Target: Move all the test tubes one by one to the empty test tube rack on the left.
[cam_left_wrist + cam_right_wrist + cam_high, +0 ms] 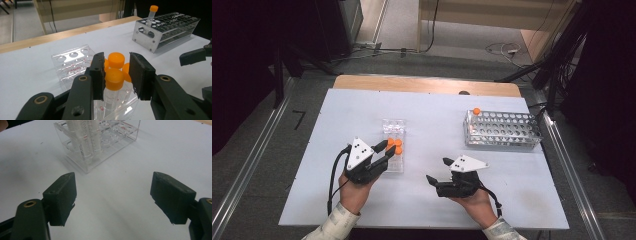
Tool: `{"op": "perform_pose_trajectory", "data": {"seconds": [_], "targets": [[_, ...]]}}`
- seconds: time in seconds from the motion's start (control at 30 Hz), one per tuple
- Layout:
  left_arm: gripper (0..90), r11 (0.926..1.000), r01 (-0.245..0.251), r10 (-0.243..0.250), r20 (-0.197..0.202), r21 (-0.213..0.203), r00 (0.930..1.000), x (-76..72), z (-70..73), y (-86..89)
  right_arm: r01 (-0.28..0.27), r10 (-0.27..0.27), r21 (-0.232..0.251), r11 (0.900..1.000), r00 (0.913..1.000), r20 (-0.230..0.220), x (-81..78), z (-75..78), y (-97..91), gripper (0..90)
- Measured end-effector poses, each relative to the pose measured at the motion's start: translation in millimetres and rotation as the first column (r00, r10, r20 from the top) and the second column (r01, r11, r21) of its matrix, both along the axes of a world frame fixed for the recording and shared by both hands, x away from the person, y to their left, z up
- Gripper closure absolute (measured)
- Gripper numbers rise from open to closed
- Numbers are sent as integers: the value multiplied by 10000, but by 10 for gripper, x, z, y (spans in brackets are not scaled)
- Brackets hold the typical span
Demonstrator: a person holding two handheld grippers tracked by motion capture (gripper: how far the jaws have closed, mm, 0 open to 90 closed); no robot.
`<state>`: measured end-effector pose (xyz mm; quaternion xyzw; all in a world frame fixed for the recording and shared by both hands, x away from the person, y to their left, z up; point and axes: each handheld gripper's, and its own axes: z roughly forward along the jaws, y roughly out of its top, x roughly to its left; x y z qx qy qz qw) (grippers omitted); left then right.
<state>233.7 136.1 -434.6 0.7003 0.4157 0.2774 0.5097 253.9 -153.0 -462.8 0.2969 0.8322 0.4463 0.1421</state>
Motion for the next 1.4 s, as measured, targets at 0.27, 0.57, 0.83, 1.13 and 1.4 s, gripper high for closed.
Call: {"op": "perform_pose_trajectory", "data": {"seconds": [0.27,0.57,0.83,1.13,1.4], "targets": [[628,9999,46,-46,2,-129,10000,-5,12,14,80,-80,26,10000,10000,18,1,5,-6,197],[470,9990,203,-206,-49,-398,9998,-14,45,33,205,-205,25,9998,9998,51,17,13,-30,197],[295,9984,187,-211,-435,-533,9988,6,49,50,561,-560,-58,9984,9983,181,81,14,-98,197],[233,9968,-192,170,-288,-782,9994,8,62,106,1376,-1380,156,9904,9900,293,204,48,-242,196],[231,9964,-439,409,-428,-732,9982,45,19,181,2423,-2426,126,9701,9679,665,346,83,-344,198]]}}
